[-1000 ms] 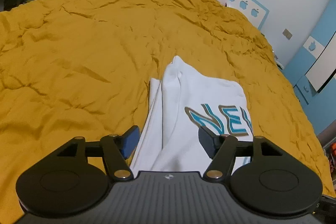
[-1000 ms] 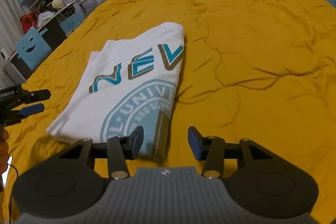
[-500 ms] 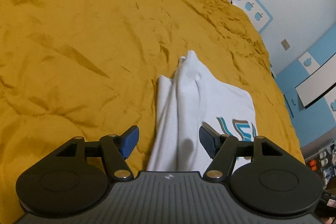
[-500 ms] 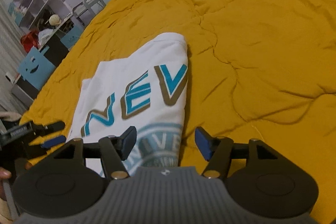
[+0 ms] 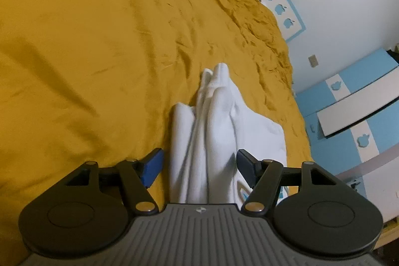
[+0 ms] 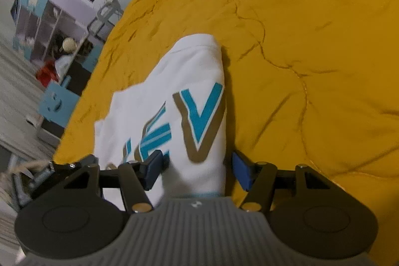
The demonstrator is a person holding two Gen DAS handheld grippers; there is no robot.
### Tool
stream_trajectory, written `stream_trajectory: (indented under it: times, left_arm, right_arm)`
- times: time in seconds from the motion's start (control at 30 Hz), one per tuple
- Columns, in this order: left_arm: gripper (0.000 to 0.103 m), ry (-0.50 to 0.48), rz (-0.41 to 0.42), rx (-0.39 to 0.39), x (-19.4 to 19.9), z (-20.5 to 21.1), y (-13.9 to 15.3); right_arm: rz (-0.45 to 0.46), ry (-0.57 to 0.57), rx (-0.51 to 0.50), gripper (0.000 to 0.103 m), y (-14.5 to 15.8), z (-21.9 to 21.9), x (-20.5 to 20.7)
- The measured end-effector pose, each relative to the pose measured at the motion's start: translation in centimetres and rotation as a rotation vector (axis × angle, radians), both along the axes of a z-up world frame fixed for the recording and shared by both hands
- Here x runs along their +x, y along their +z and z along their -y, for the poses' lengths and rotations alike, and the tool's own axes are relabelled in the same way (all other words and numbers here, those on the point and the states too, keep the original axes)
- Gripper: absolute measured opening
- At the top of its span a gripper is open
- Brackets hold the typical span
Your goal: Fold small clothes
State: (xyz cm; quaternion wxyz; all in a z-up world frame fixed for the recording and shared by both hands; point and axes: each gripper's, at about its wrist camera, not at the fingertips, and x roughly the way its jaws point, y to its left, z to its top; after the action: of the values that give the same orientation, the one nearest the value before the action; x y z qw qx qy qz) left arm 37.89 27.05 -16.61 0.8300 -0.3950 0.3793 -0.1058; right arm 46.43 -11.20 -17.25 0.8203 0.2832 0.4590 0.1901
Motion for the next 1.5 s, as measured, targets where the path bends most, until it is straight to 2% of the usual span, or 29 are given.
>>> stream_trajectory:
  times: [0.1,0.17,0.27,0.43,0.47,0.5,0.53,0.6,0.7,0.9,1.0,1.23,1.5]
  left_arm:
    - [0.077,-0.024,0.01,0.025,1.4,0.8,-0.3]
    - [0.073,-0.031,0.012,0.027,2.1,1.1,-0.4]
    - [0.061,-0.01,0.012,0.031,2.5,1.2,-0.6]
    - [0.034,0.018,0.008,0.033,2.4,1.4,-0.8]
    - [0.033,0.02,0.007,0.038,2.4,1.6,-0.5]
    - [0.03,0.027,0.008,0.053,2.3,1.8,-0.2]
    - [0.029,0.032,0.012,0.077,2.2,2.1,0.4]
    - [0.027,0.041,0.036,0.16,1.6,3.2,1.9]
    - [0.025,0.051,0.09,0.257,0.4,4.8,4.2]
    - [0.023,0.101,0.202,0.341,-3.9,6.6,8.9]
    - [0.023,0.129,0.262,0.352,-6.4,7.2,11.5]
    - [0.023,0.137,0.365,0.365,-12.4,8.8,16.4]
    - [0.022,0.105,0.442,0.352,-16.7,12.1,19.8]
  right_arm:
    - [-0.021,-0.025,0.064,0.054,-1.0,0.4,1.1]
    - [-0.025,-0.039,0.09,0.051,-1.5,0.5,2.0]
    - [-0.03,-0.063,0.128,0.044,-2.0,0.6,3.5]
    - [-0.067,-0.117,0.224,0.032,-3.4,0.8,5.6]
    - [-0.068,-0.116,0.225,0.027,-3.5,0.6,5.9]
    - [-0.064,-0.11,0.221,0.021,-3.4,0.4,6.0]
    - [-0.058,-0.107,0.211,0.019,-3.3,0.3,6.0]
    - [-0.027,-0.092,0.191,0.012,-2.6,0.1,5.8]
    - [0.037,-0.072,0.135,0.009,-0.4,-0.6,5.2]
    - [0.188,-0.023,0.083,0.008,6.3,-2.0,2.4]
    - [0.229,-0.012,0.122,0.008,9.2,-1.5,0.3]
    - [0.358,0.021,0.122,0.008,15.6,-0.9,-6.0]
    - [0.462,0.036,0.113,0.008,21.1,2.5,-14.2]
